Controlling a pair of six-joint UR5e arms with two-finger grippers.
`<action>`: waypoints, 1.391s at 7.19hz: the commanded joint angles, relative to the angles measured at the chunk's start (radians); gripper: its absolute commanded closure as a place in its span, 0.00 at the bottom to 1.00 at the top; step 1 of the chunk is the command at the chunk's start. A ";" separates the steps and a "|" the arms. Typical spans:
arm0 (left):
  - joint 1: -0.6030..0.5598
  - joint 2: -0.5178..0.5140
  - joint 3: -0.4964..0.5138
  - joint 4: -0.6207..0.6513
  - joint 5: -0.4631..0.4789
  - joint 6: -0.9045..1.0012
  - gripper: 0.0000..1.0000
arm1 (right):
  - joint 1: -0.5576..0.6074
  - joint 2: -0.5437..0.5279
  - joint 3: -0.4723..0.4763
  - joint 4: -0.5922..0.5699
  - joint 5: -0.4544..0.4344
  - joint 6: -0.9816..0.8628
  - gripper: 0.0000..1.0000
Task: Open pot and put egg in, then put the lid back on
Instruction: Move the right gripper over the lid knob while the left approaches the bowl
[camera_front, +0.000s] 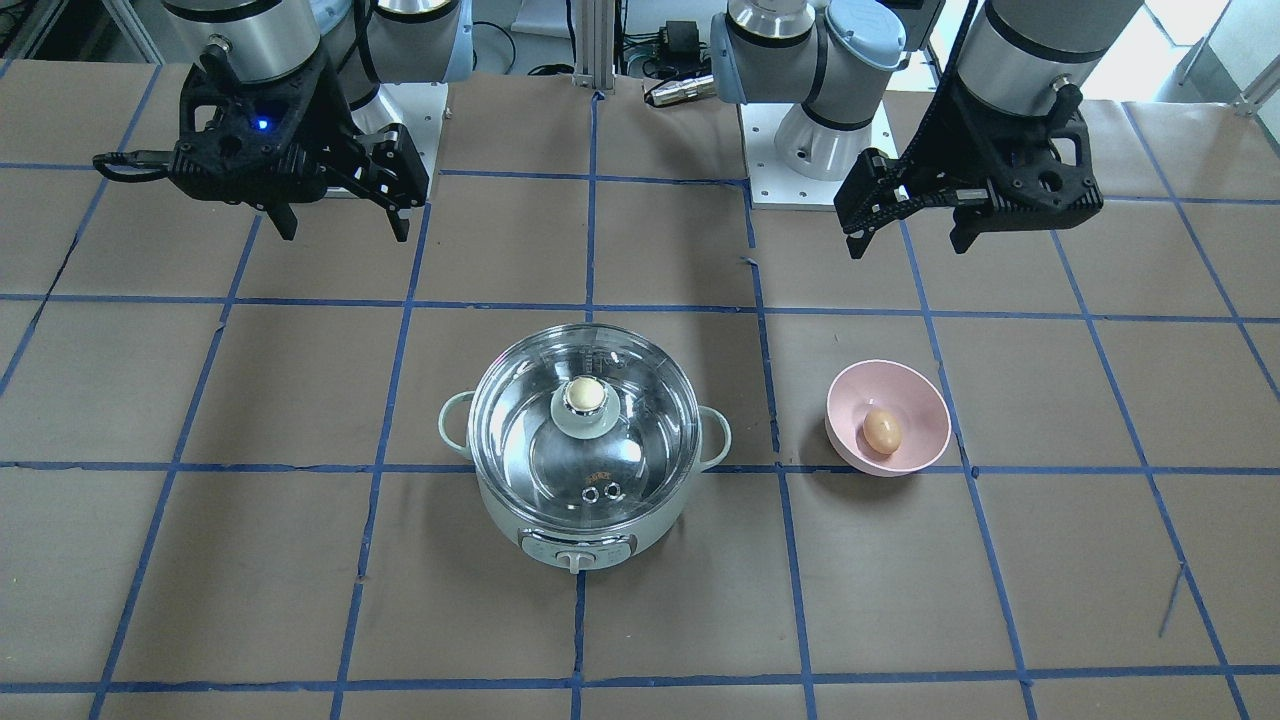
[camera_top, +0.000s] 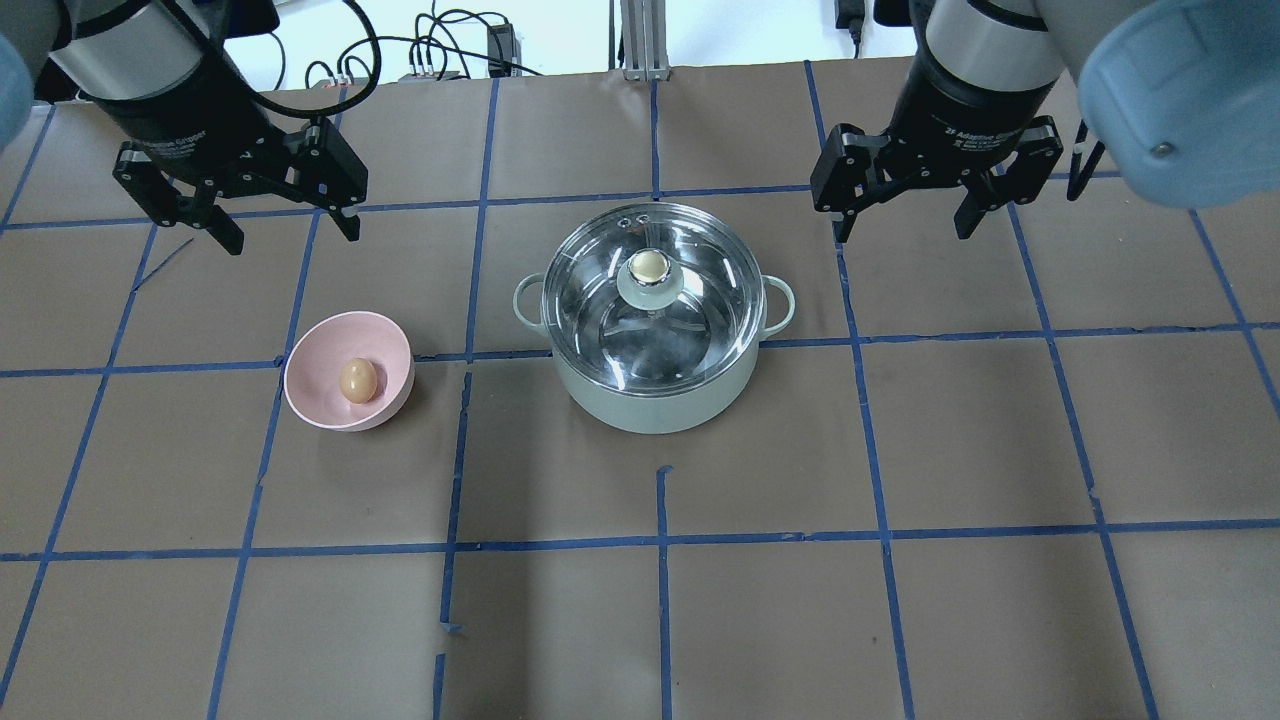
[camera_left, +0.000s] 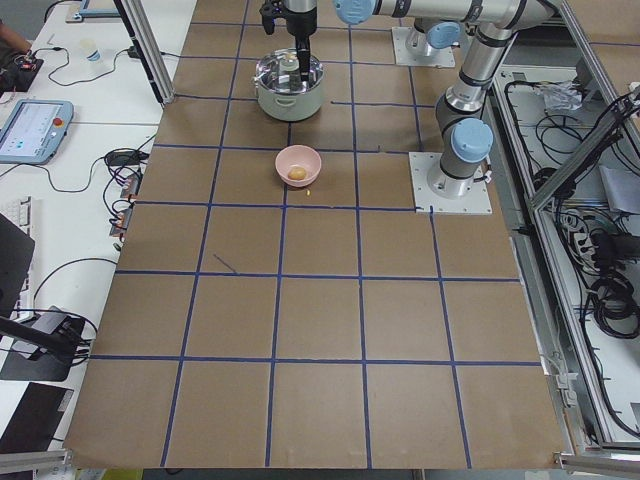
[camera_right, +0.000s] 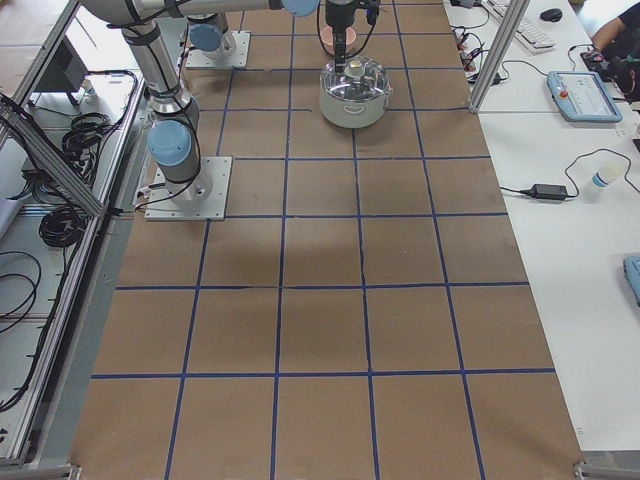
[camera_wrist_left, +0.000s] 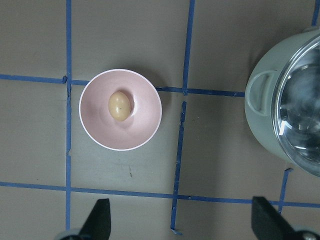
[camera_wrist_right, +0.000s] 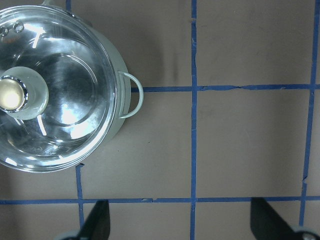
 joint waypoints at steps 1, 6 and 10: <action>0.000 0.003 -0.004 -0.001 0.008 0.005 0.00 | 0.001 0.000 0.000 0.000 0.001 0.001 0.00; 0.015 -0.017 -0.037 0.005 0.005 0.004 0.00 | 0.002 0.000 0.002 0.000 0.003 0.001 0.00; 0.057 -0.039 -0.185 0.276 0.004 0.002 0.00 | 0.018 0.003 0.003 -0.012 0.008 0.008 0.00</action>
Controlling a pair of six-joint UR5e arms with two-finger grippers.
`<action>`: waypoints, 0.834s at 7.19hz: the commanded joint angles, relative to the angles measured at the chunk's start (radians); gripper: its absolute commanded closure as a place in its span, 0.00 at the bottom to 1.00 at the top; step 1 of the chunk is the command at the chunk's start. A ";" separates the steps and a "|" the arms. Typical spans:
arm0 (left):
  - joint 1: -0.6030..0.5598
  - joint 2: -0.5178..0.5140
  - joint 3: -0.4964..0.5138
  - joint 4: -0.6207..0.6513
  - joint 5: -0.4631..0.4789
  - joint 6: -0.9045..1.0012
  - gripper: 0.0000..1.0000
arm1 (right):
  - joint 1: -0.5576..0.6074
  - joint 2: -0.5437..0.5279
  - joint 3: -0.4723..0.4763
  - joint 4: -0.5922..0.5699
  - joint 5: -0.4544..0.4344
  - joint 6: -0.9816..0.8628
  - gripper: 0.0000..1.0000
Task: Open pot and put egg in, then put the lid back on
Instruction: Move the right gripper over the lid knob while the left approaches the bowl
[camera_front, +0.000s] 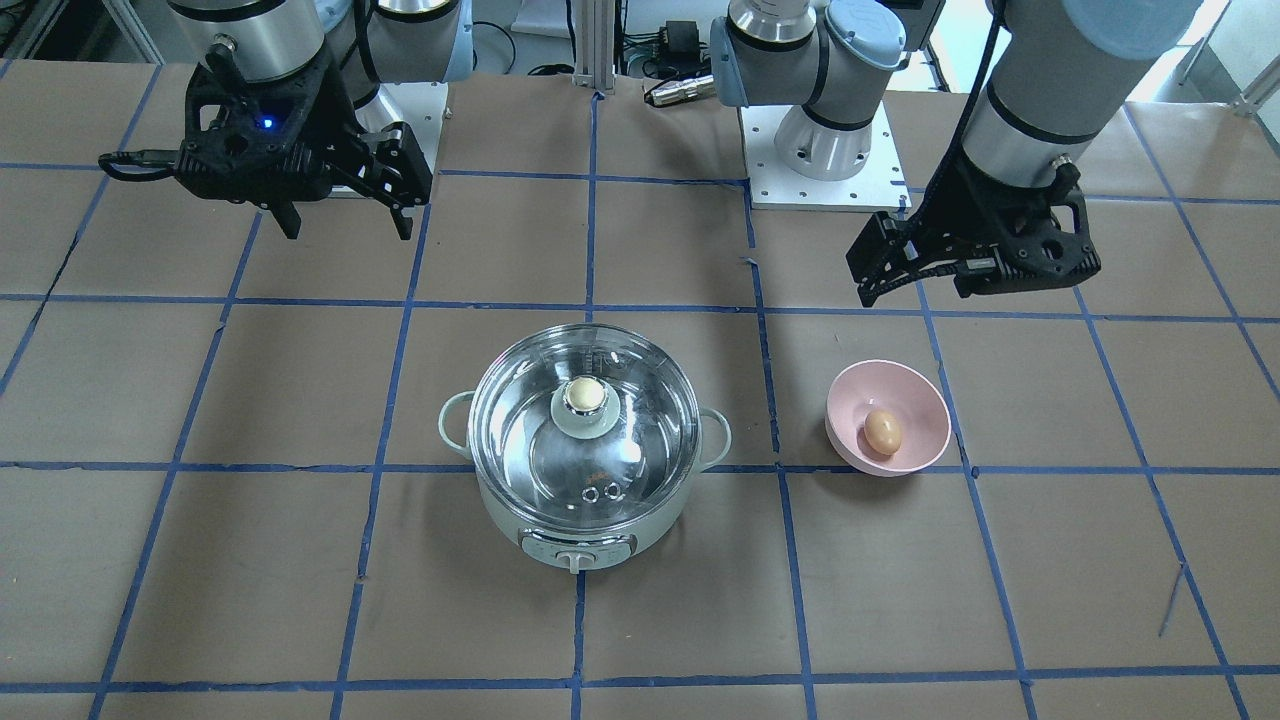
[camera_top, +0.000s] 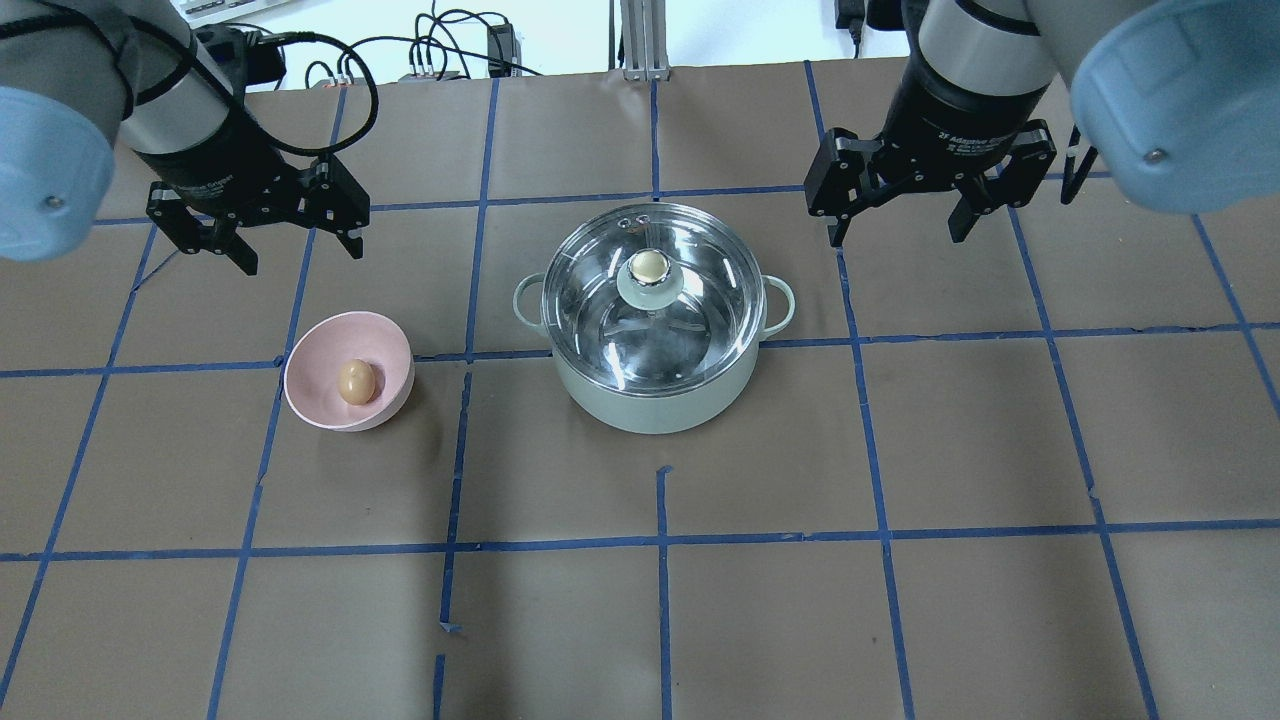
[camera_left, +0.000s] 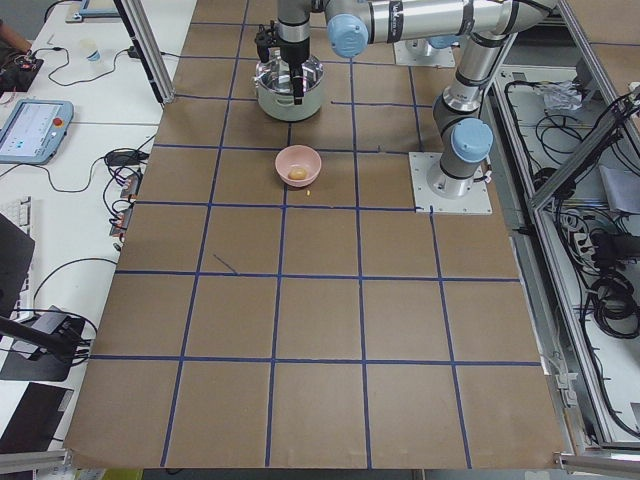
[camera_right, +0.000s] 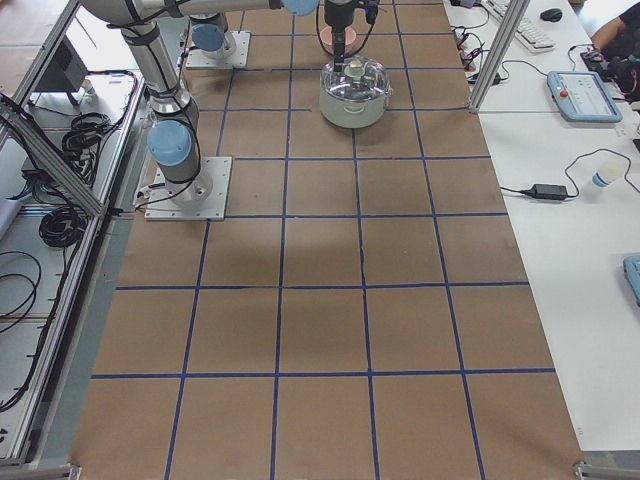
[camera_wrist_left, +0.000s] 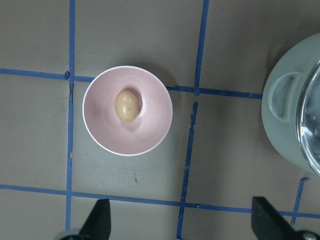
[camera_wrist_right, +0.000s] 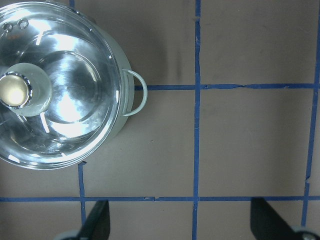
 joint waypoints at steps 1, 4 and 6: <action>0.008 -0.031 -0.033 0.061 0.004 0.003 0.00 | 0.015 0.020 -0.013 -0.028 0.004 0.004 0.00; 0.059 -0.105 -0.036 0.098 0.015 0.077 0.00 | 0.220 0.281 -0.143 -0.187 0.018 0.123 0.00; 0.112 -0.126 -0.071 0.114 0.000 0.129 0.02 | 0.278 0.356 -0.156 -0.218 0.016 0.214 0.00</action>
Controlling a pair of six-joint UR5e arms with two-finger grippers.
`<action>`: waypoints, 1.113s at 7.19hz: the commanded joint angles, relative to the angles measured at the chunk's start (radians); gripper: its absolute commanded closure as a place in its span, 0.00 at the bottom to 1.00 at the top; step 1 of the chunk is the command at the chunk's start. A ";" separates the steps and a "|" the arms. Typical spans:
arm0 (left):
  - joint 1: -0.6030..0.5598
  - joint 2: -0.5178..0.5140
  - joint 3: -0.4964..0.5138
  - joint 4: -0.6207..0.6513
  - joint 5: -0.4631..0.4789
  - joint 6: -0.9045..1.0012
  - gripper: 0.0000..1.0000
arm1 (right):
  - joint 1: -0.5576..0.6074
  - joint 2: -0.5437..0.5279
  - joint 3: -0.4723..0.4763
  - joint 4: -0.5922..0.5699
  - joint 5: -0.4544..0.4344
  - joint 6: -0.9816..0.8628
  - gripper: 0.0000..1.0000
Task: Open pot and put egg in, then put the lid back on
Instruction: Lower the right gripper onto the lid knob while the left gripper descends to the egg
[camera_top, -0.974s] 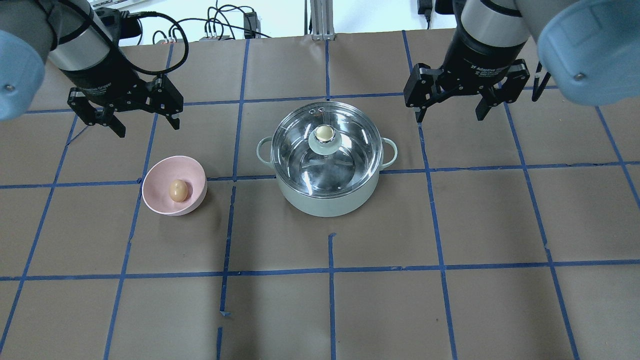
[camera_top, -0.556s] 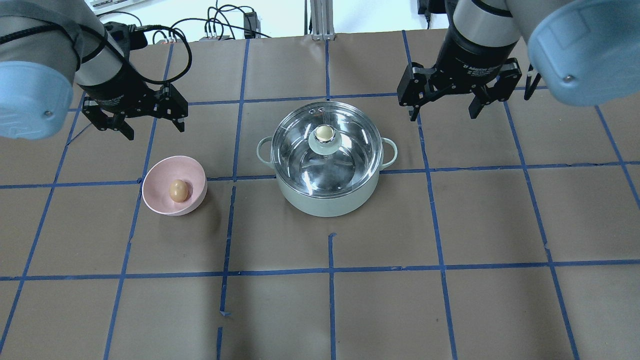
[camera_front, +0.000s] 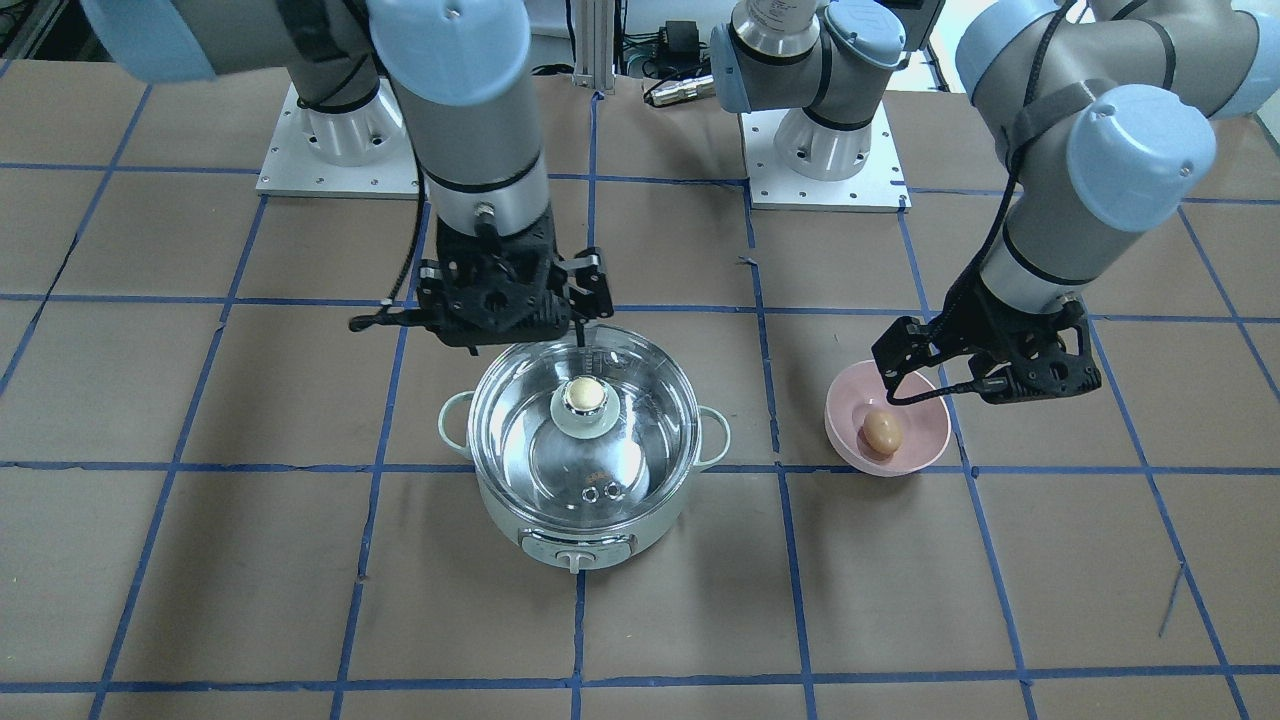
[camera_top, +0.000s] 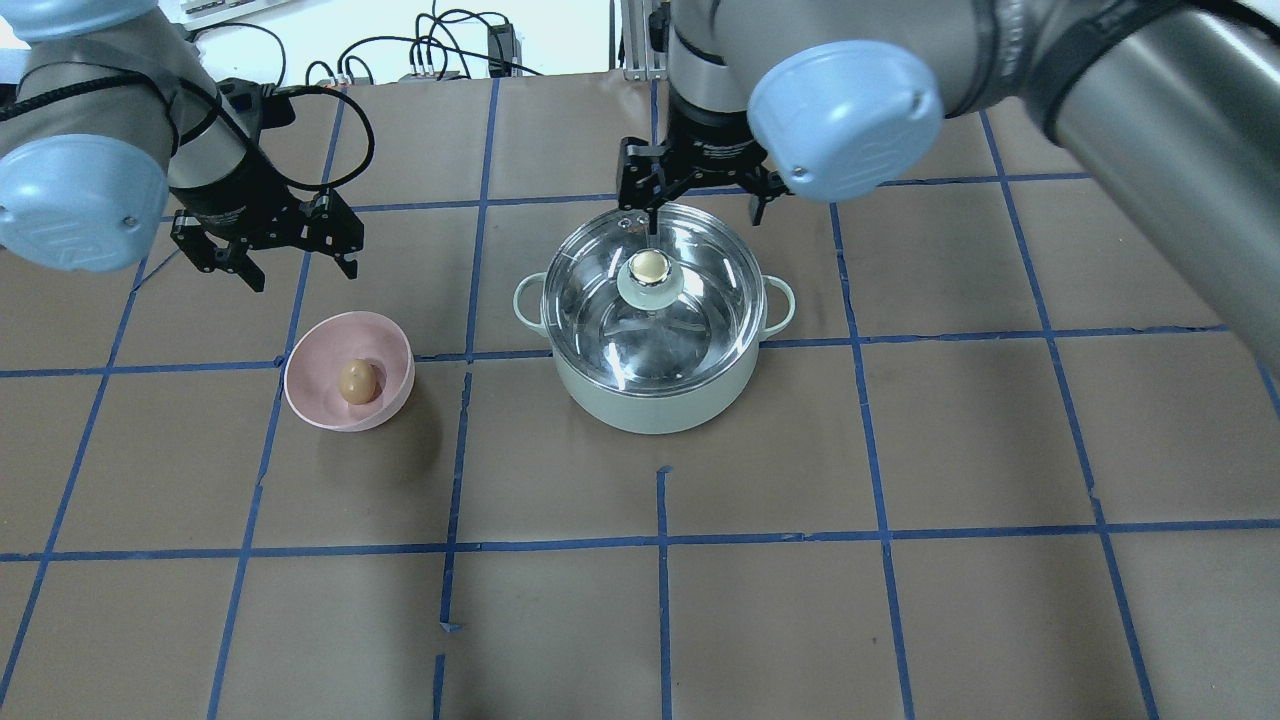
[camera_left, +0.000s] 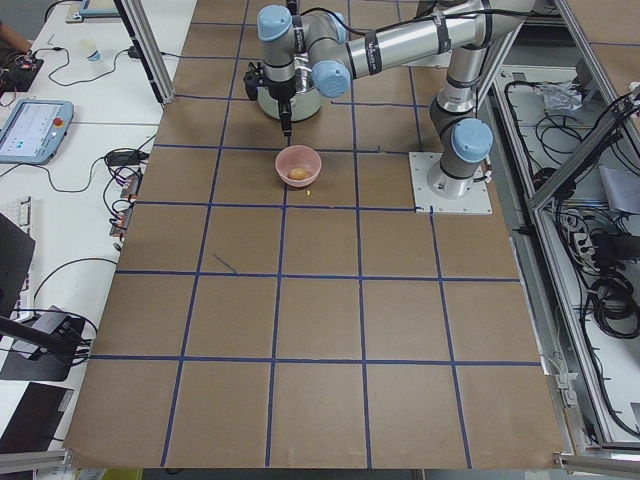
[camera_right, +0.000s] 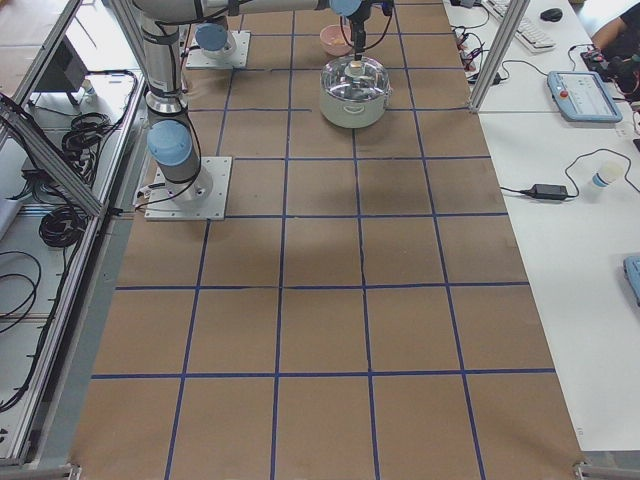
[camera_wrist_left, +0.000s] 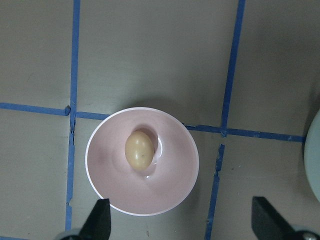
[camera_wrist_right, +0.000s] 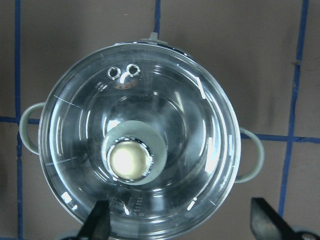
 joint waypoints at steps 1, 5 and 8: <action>0.030 -0.014 -0.045 0.031 -0.003 0.020 0.05 | 0.043 0.053 0.047 -0.087 0.001 0.046 0.00; 0.071 -0.018 -0.238 0.279 -0.053 -0.030 0.07 | 0.047 0.063 0.109 -0.211 0.003 0.061 0.06; 0.097 -0.036 -0.252 0.286 -0.086 -0.032 0.07 | 0.059 0.085 0.112 -0.224 0.003 0.063 0.06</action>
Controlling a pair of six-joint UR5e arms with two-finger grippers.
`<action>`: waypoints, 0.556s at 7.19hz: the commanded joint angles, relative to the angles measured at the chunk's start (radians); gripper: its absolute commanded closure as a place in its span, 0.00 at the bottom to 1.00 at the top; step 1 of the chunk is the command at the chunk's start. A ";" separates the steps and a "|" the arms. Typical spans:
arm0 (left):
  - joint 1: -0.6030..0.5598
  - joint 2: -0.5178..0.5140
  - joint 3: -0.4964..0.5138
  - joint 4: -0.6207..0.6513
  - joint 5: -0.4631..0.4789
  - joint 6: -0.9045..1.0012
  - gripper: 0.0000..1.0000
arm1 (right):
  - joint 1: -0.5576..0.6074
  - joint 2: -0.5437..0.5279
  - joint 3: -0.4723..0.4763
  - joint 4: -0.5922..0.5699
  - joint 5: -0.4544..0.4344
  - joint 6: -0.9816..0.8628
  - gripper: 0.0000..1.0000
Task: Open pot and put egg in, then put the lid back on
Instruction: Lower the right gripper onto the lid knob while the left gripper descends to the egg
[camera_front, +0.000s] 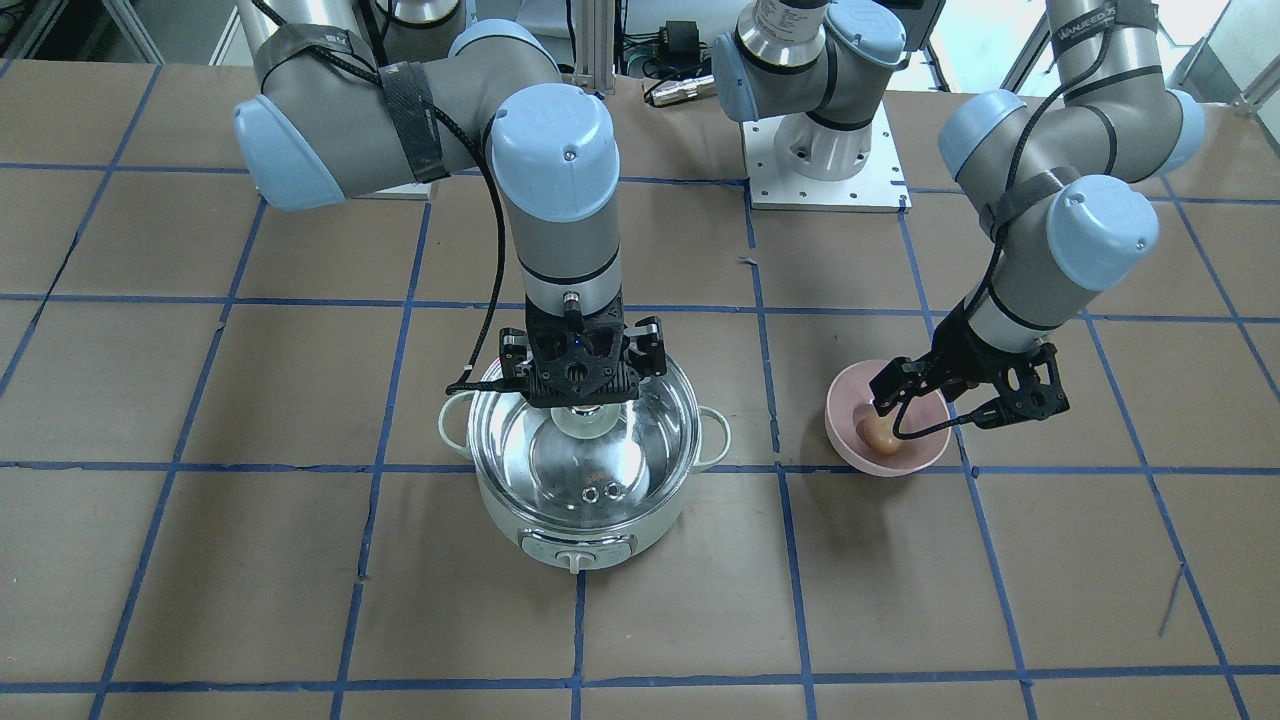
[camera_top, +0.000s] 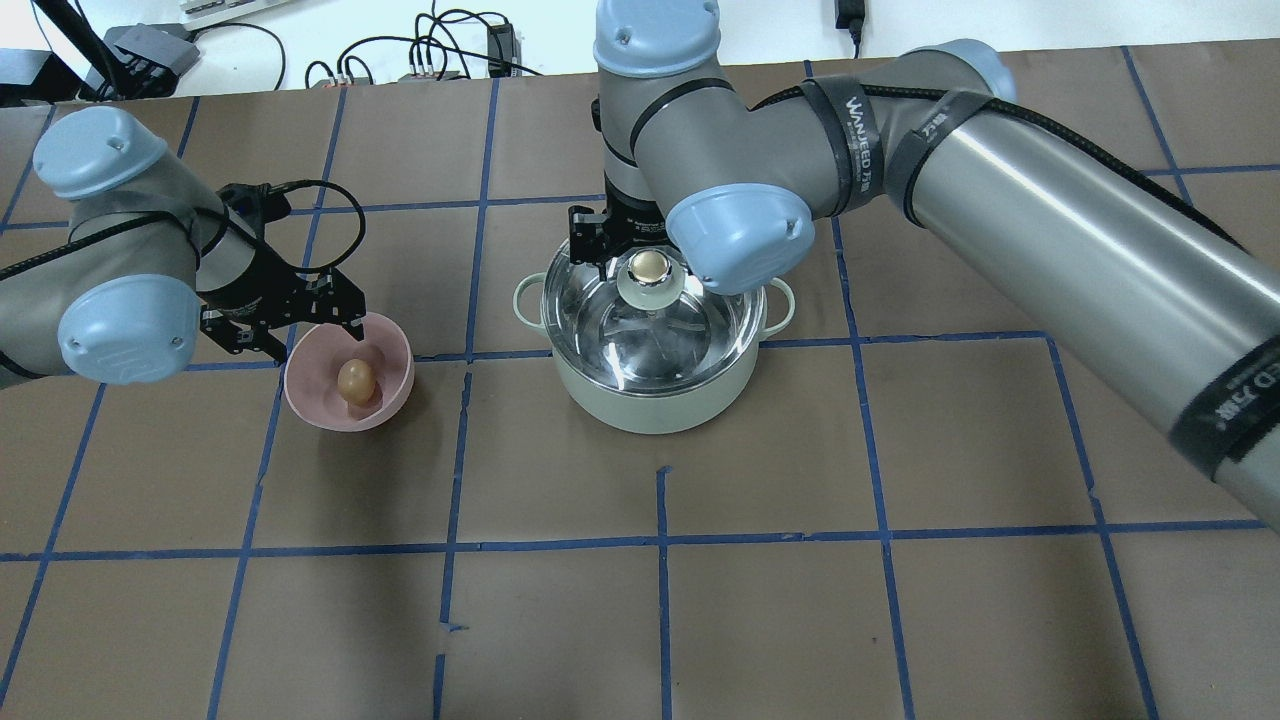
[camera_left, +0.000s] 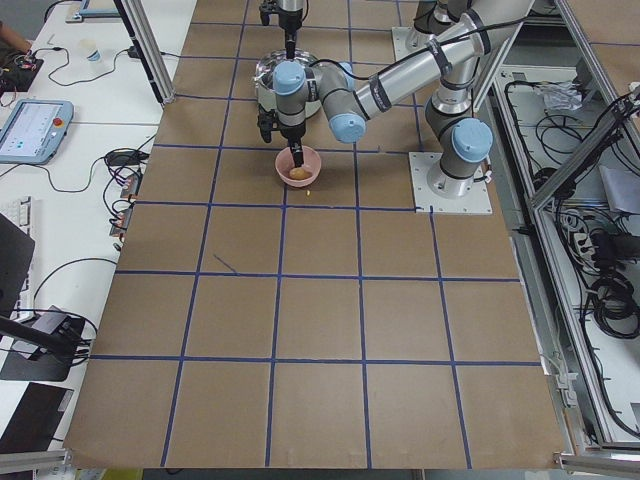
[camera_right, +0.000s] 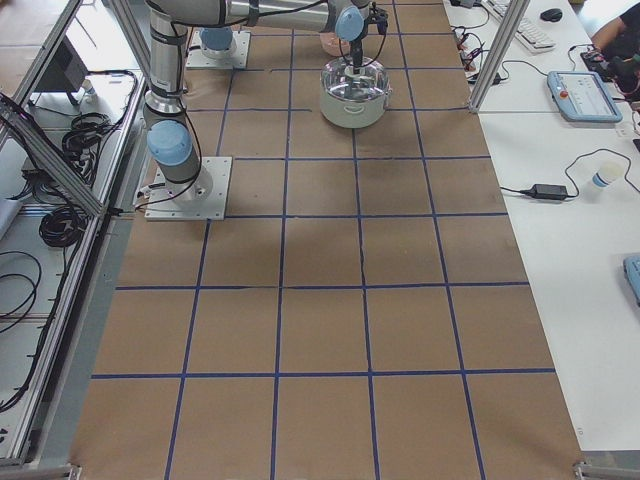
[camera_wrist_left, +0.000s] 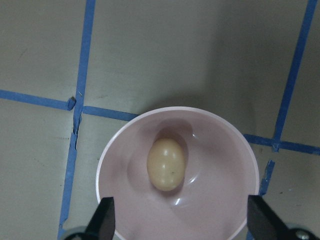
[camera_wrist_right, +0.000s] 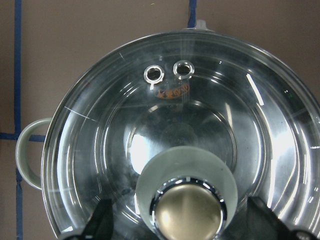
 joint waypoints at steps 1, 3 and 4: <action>0.004 -0.030 -0.011 0.020 -0.004 -0.064 0.07 | 0.007 0.011 0.000 -0.005 -0.002 -0.001 0.09; 0.003 -0.036 -0.035 0.051 0.005 -0.106 0.07 | 0.007 0.011 0.001 -0.003 -0.010 -0.003 0.61; 0.003 -0.038 -0.063 0.084 0.004 -0.110 0.07 | 0.007 0.011 0.001 -0.002 -0.016 -0.007 0.86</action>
